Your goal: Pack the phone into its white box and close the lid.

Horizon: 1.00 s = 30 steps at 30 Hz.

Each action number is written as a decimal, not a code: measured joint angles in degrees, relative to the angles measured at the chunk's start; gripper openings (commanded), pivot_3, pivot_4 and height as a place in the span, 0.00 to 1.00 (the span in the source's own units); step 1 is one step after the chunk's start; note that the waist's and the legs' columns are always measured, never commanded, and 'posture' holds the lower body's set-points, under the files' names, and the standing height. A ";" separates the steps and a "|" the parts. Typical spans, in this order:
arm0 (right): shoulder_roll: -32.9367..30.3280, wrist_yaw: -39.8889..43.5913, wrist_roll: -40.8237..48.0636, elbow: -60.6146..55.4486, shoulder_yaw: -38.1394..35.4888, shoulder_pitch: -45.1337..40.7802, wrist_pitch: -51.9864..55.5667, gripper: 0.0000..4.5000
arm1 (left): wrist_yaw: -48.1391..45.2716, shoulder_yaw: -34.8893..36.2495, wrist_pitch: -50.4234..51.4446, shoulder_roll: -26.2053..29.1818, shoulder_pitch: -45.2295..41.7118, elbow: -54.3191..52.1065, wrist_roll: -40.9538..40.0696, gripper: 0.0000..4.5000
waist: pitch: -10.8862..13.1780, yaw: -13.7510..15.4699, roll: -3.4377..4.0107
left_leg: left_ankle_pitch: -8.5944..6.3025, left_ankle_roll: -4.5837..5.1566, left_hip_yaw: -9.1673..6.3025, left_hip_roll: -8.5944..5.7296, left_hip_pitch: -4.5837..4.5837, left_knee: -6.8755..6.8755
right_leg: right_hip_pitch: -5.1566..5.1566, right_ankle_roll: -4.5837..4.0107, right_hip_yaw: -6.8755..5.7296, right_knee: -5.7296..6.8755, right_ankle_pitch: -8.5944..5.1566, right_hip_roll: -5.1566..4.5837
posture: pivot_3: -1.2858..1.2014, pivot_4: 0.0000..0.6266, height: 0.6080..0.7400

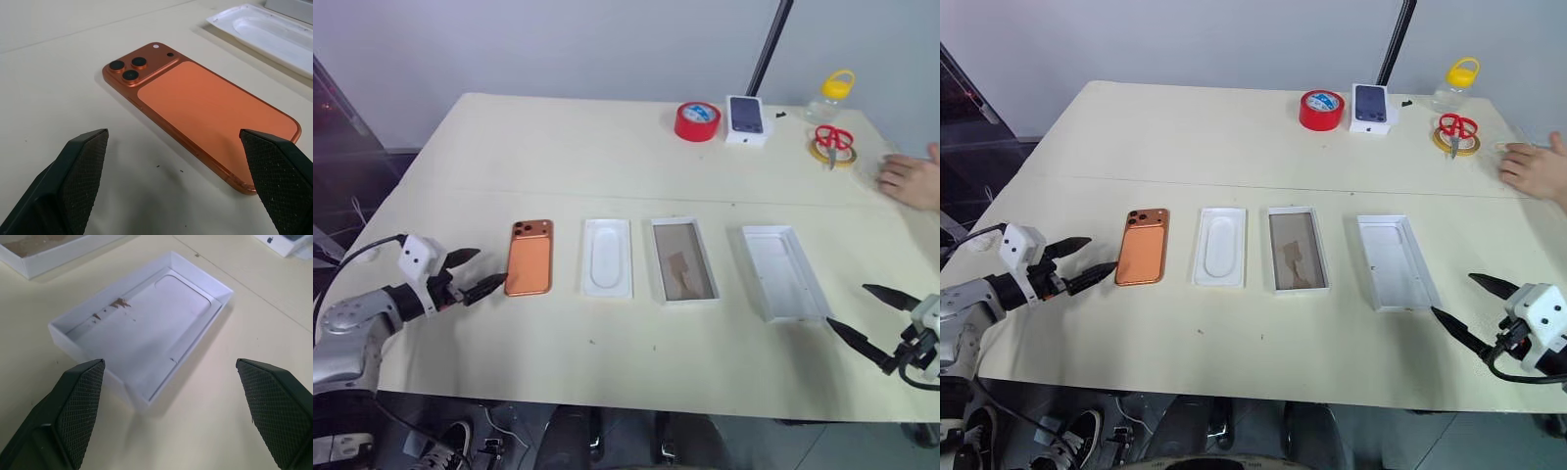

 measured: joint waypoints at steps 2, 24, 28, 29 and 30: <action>0.22 0.34 0.09 0.62 0.00 0.16 -0.16 1.00 | 0.09 0.02 -0.86 -0.06 0.13 0.00 0.02 1.00 | 0.00 -0.06 0.00 | -0.01 -0.02 0.00 -0.01 0.00 0.00 | 0.00 -0.01 0.01 0.00 0.00 -0.02 | 0.52 0.24 0.95; 0.49 0.21 -0.78 1.96 1.72 -2.79 -1.02 1.00 | -1.86 -0.32 -3.71 -0.72 -2.79 0.90 -0.55 1.00 | -0.03 -0.39 0.05 | -0.01 -0.03 0.00 -0.02 0.00 -0.04 | -0.03 -0.03 0.02 0.00 0.00 -0.06 | 0.52 0.24 0.95; 0.49 -0.97 -0.79 -0.05 4.21 -5.68 0.16 1.00 | 1.46 -2.75 1.41 -2.26 -5.10 -1.50 -0.48 1.00 | -0.03 -0.77 0.05 | 0.01 0.01 0.00 -0.04 0.00 -0.02 | 0.00 -0.02 0.01 0.02 0.00 -0.06 | 0.52 0.24 0.95; 0.49 -1.36 -0.78 -1.75 5.46 -7.19 0.81 1.00 | 3.15 -4.12 3.99 -2.93 -6.34 -3.38 -0.37 1.00 | -0.03 -0.90 0.05 | 0.06 0.08 0.00 -0.04 0.00 -0.01 | 0.00 -0.01 0.01 0.03 0.01 -0.06 | 0.52 0.24 0.95; 0.48 -1.79 -0.77 -3.30 6.80 -8.57 1.58 1.00 | 4.74 -5.26 6.33 -3.54 -7.54 -5.13 -0.26 1.00 | -0.03 -0.93 0.05 | 0.08 0.11 -0.01 -0.03 0.00 -0.01 | 0.01 0.01 0.01 0.04 0.02 -0.05 | 0.52 0.24 0.95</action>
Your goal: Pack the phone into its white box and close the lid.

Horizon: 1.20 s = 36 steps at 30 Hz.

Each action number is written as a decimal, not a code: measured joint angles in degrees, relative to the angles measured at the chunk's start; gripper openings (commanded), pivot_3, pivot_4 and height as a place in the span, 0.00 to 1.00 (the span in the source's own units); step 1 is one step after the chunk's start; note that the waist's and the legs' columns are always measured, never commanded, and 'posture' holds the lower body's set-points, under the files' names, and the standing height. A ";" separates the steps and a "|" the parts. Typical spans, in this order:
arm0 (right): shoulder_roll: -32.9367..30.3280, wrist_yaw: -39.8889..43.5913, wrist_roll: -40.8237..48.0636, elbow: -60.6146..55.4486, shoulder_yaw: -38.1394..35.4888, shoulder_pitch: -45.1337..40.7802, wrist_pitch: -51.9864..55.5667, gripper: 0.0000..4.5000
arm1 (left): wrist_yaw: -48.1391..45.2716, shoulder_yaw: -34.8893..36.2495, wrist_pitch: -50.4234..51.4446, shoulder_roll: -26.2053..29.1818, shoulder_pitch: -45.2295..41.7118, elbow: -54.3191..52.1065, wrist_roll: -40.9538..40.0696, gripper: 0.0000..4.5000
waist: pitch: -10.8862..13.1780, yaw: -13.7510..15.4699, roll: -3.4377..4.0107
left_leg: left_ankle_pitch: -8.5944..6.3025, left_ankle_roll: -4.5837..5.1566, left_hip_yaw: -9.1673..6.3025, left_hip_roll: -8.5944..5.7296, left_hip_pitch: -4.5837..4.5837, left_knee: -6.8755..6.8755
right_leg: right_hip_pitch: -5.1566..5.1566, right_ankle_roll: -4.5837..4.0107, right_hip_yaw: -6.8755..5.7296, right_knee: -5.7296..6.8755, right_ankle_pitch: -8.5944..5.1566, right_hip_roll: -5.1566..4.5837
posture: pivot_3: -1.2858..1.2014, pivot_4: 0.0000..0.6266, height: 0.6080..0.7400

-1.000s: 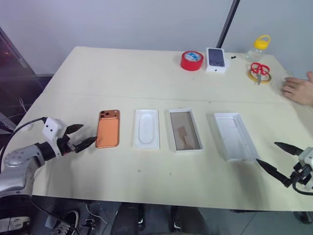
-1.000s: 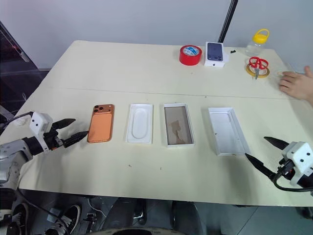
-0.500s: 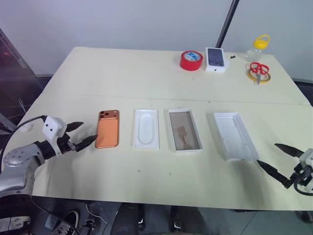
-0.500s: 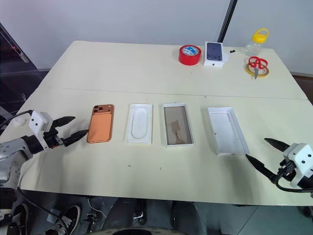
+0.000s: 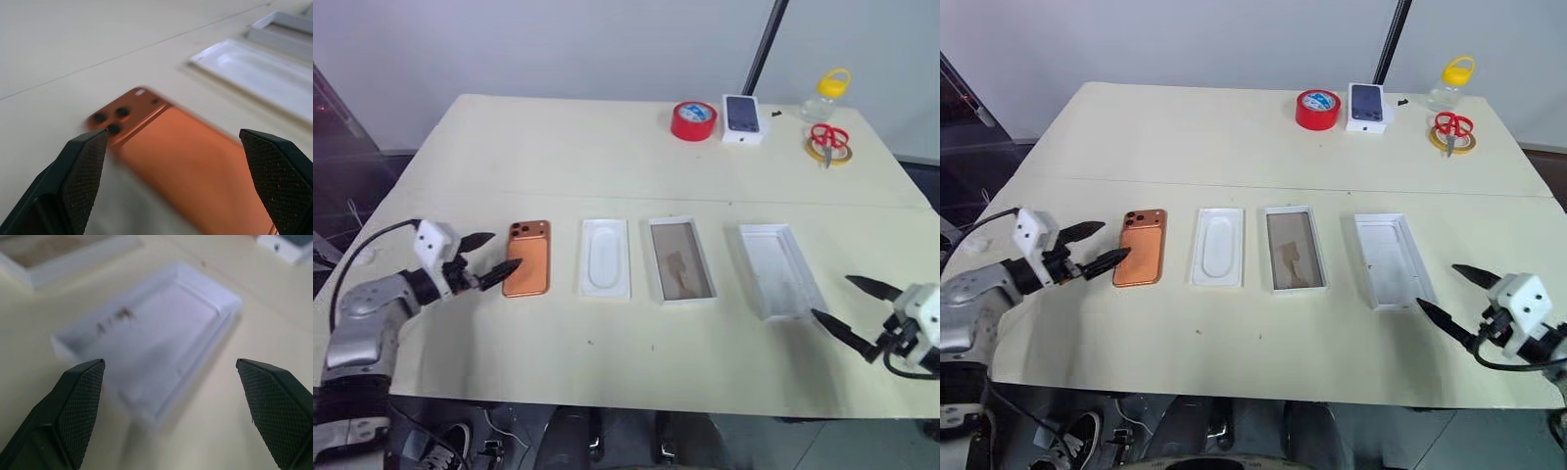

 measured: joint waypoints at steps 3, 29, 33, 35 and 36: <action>0.02 -1.46 -0.01 -4.38 4.32 -4.16 2.39 1.00 | 3.56 -2.37 8.22 -1.78 -2.87 -4.56 -0.91 1.00 | 0.00 -0.14 0.00 | 0.03 0.01 0.00 0.01 0.00 0.00 | 0.00 0.14 0.00 0.03 0.07 0.07 | 0.52 0.24 0.95; 3.48 -6.43 -5.12 -11.23 20.87 -17.12 6.49 1.00 | 24.57 -3.14 59.84 -18.93 -22.28 -0.32 -12.28 0.71 | -0.01 1.45 -0.02 | 0.17 -0.20 -0.05 -0.09 0.02 0.43 | 0.27 0.44 -0.12 0.13 0.10 0.27 | 0.52 0.24 0.95; 3.47 -6.77 -5.26 -12.37 20.87 -16.54 6.49 1.00 | 25.85 -1.46 60.39 -20.56 -21.53 1.11 -12.13 0.28 | -0.01 1.42 -0.02 | 0.15 -0.18 -0.07 -0.08 0.02 0.43 | 0.27 0.43 -0.12 0.14 0.10 0.27 | 0.52 0.24 0.95; 3.47 -6.86 -5.56 -12.48 20.87 -16.28 6.49 1.00 | 26.15 -1.42 61.04 -21.10 -20.92 1.11 -12.15 0.05 | -0.01 1.40 -0.02 | 0.13 -0.16 -0.07 -0.08 0.02 0.44 | 0.28 0.43 -0.12 0.13 0.10 0.27 | 0.52 0.24 0.95; 3.47 -6.86 -5.60 -12.49 20.86 -16.16 6.49 1.00 | 26.08 -1.15 61.10 -21.37 -20.67 1.13 -12.49 0.02 | -0.01 1.39 -0.02 | 0.13 -0.15 -0.07 -0.08 0.02 0.44 | 0.28 0.43 -0.12 0.13 0.10 0.26 | 0.52 0.24 0.95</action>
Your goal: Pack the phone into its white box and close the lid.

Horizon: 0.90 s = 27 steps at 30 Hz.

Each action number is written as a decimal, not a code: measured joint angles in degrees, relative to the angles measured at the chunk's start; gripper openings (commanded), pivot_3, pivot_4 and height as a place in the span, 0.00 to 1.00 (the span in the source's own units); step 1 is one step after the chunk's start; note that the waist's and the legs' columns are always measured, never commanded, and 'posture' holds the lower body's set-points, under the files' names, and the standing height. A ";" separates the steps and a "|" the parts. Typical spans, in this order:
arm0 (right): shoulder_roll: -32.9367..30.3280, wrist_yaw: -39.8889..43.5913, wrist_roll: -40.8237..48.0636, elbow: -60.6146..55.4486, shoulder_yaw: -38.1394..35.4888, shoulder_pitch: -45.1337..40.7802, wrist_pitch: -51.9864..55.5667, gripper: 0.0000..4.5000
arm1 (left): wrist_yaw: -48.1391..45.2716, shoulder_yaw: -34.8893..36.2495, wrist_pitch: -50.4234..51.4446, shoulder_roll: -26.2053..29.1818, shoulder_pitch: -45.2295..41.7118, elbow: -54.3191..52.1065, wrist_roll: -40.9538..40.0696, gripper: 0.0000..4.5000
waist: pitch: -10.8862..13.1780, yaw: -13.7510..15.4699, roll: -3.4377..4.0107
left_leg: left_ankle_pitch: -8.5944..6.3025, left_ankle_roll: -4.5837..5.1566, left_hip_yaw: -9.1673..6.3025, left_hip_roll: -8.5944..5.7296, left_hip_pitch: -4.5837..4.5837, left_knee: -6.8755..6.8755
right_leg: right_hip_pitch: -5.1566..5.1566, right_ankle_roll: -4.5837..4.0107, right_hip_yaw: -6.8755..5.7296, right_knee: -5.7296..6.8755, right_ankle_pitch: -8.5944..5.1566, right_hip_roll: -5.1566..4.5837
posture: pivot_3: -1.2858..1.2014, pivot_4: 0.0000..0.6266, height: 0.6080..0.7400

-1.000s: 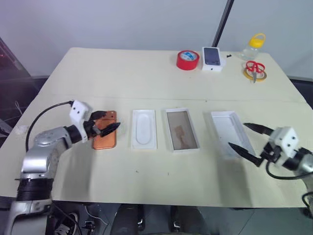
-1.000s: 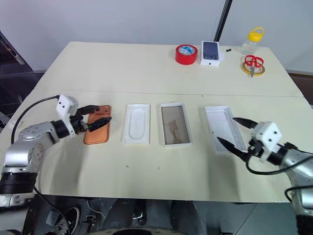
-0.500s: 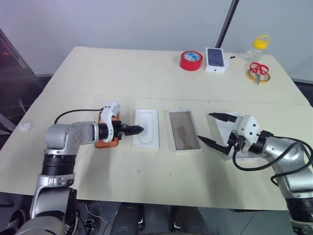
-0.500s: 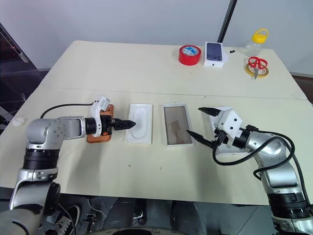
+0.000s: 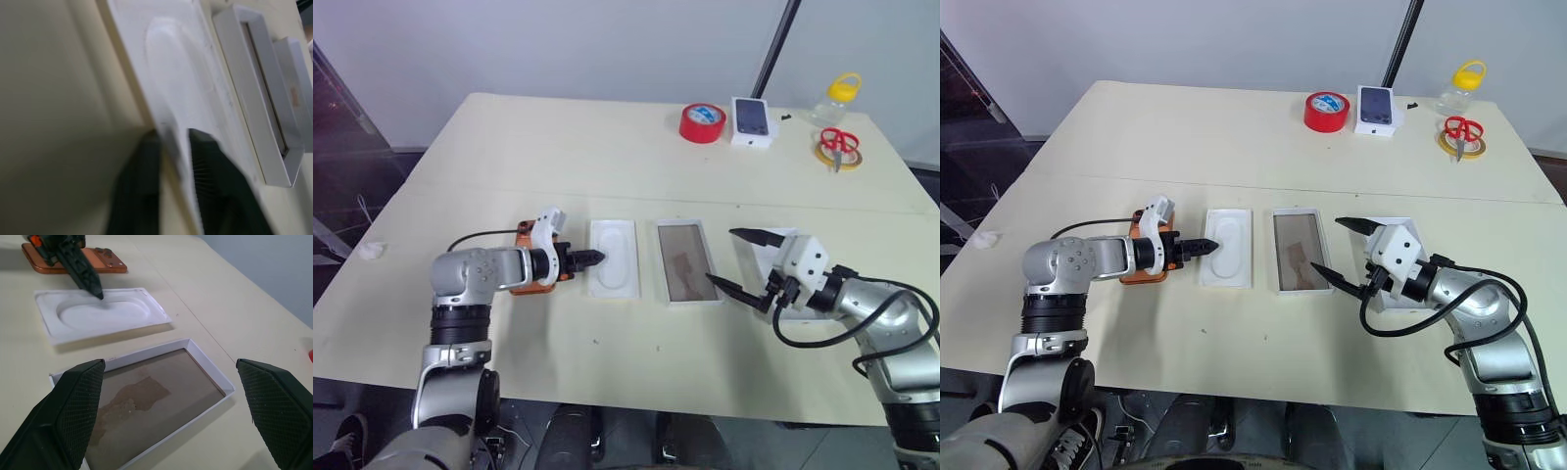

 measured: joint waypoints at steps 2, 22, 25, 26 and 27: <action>-0.06 0.37 -0.09 -0.24 0.10 0.25 -0.01 1.00 | 0.50 0.38 0.63 -1.15 -0.06 -0.05 -0.44 0.02 | -0.01 -0.04 -0.01 | -0.02 0.03 0.00 0.01 0.00 0.00 | 0.00 0.00 0.00 0.00 0.00 0.00 | 0.52 0.24 0.95; -3.32 14.97 -7.23 10.93 17.24 -8.40 2.17 0.25 | 10.68 13.65 8.57 -7.85 -5.13 0.76 -0.93 0.00 | 0.06 -0.16 -0.11 | -0.01 0.00 -0.01 0.03 -0.08 0.15 | -0.05 0.00 -0.03 0.02 0.00 0.02 | 0.52 0.24 0.95; -2.85 16.26 -7.39 12.92 18.00 -10.86 3.11 0.00 | 11.75 15.01 9.21 -8.71 -5.66 0.33 -0.96 0.00 | 0.07 -0.21 -0.13 | 0.00 -0.02 -0.01 0.05 -0.08 0.15 | -0.06 0.01 -0.03 0.03 0.01 0.03 | 0.52 0.24 0.95; -2.52 16.42 -7.38 13.23 18.26 -11.55 3.47 0.00 | 12.05 15.57 9.44 -8.64 -5.94 0.28 -0.96 0.00 | 0.07 -0.25 -0.13 | 0.00 -0.03 -0.01 0.05 -0.08 0.15 | -0.06 0.01 -0.03 0.05 0.01 0.03 | 0.52 0.24 0.95; -1.97 16.47 -7.39 13.54 18.37 -11.93 3.63 0.00 | 12.16 15.98 9.50 -8.60 -6.35 0.22 -0.97 0.00 | 0.07 -0.27 -0.13 | 0.01 -0.03 -0.01 0.06 -0.08 0.15 | -0.06 0.01 -0.03 0.05 0.01 0.03 | 0.52 0.24 0.95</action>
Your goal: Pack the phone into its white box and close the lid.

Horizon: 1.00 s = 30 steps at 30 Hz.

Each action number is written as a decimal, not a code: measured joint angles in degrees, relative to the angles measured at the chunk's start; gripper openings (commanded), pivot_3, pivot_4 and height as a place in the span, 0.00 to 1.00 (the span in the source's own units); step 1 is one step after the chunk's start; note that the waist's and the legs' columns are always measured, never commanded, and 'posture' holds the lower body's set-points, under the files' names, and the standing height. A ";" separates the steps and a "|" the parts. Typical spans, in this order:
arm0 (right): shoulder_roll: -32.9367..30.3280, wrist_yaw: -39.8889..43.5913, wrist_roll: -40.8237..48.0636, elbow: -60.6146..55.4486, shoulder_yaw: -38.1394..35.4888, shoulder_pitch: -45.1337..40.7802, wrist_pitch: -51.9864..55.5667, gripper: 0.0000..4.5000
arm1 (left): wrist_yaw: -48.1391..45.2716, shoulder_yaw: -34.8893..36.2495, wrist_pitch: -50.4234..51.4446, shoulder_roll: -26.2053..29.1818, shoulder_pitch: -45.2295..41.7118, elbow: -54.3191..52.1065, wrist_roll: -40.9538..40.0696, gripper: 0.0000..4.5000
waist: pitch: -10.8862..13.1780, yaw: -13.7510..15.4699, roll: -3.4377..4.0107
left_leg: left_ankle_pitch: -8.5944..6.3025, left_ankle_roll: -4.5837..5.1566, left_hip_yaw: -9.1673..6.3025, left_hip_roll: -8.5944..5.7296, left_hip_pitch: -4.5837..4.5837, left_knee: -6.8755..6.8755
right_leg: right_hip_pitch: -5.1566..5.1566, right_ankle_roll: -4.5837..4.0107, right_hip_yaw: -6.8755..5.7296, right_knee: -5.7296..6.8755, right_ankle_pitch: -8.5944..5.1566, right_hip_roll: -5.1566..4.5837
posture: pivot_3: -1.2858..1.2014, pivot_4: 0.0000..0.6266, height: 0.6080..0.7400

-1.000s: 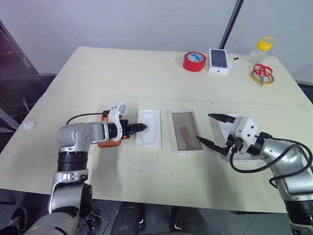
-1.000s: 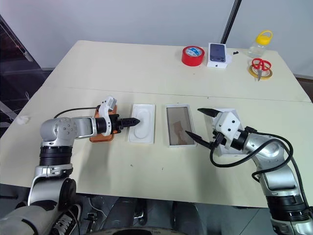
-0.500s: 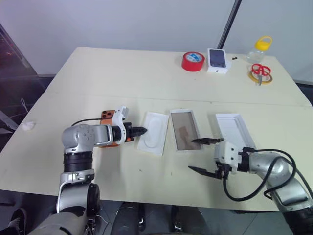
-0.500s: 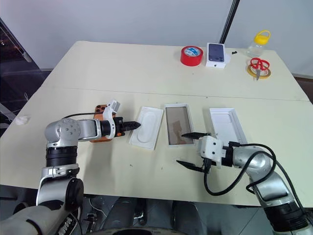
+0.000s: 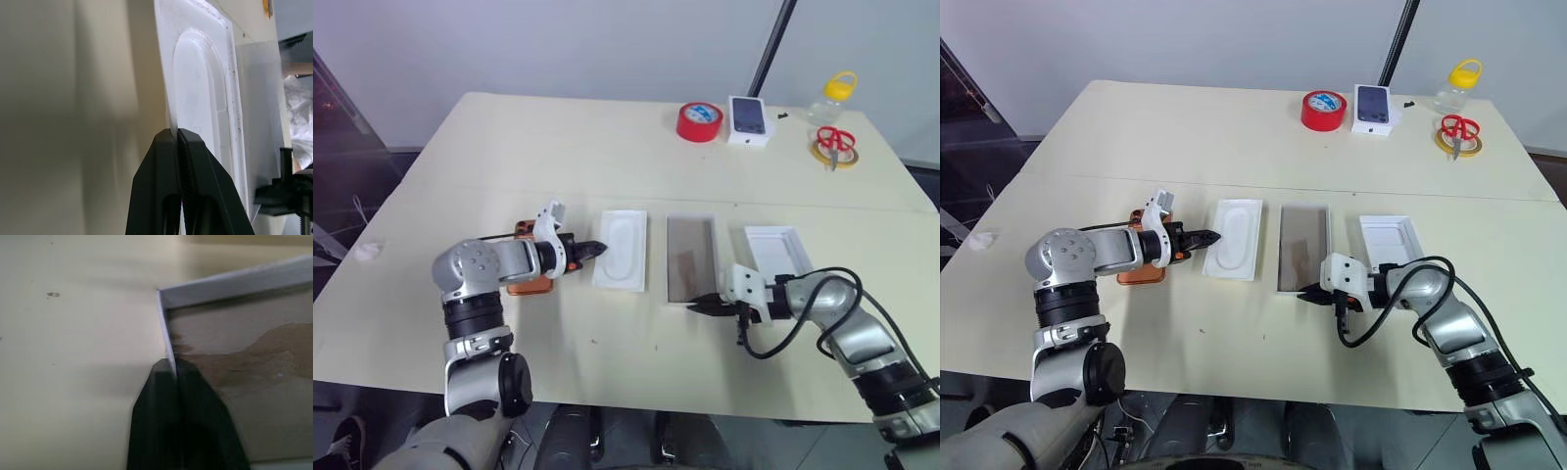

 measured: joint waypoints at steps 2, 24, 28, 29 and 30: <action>1.92 -0.64 0.04 0.20 0.29 -0.84 1.01 0.00 | 0.62 1.94 0.24 -0.06 -1.15 0.01 -0.04 0.00 | 0.02 -0.12 -0.03 | 0.00 -0.01 0.00 0.01 -0.01 0.00 | -0.02 0.00 0.00 0.02 0.00 0.00 | 0.52 0.24 0.95; -0.94 -7.68 2.92 -13.97 -7.62 7.62 8.49 0.75 | 2.39 -3.28 -0.32 -6.48 -0.54 -3.37 -0.31 0.00 | 0.06 0.30 -0.10 | -0.06 0.06 0.01 -0.04 -0.06 0.01 | -0.02 -0.01 0.00 -0.05 0.01 -0.07 | 0.52 0.24 0.95; -3.91 -7.53 2.86 -12.55 -12.34 11.21 6.75 0.75 | 2.30 -5.47 -1.86 -8.41 0.39 -3.66 -0.14 0.00 | 0.06 -0.01 -0.10 | -0.18 0.25 0.01 0.04 -0.04 -0.02 | -0.06 -0.03 0.02 -0.06 0.00 -0.08 | 0.52 0.24 0.95; -4.01 -7.67 2.84 -11.95 -12.88 11.20 6.22 0.75 | 2.26 -6.01 -2.29 -8.78 0.44 -3.66 -0.11 0.00 | 0.06 -0.07 -0.10 | -0.18 0.26 0.01 0.04 -0.04 -0.02 | -0.06 -0.03 0.02 -0.06 0.00 -0.07 | 0.52 0.24 0.95; -4.01 -7.91 2.83 -11.40 -13.36 11.05 5.69 0.75 | 2.15 -7.22 -2.97 -9.02 0.67 -3.66 0.12 0.00 | 0.06 -0.14 -0.10 | -0.18 0.26 0.01 0.04 -0.04 -0.02 | -0.06 -0.03 0.02 -0.05 0.00 -0.06 | 0.52 0.24 0.95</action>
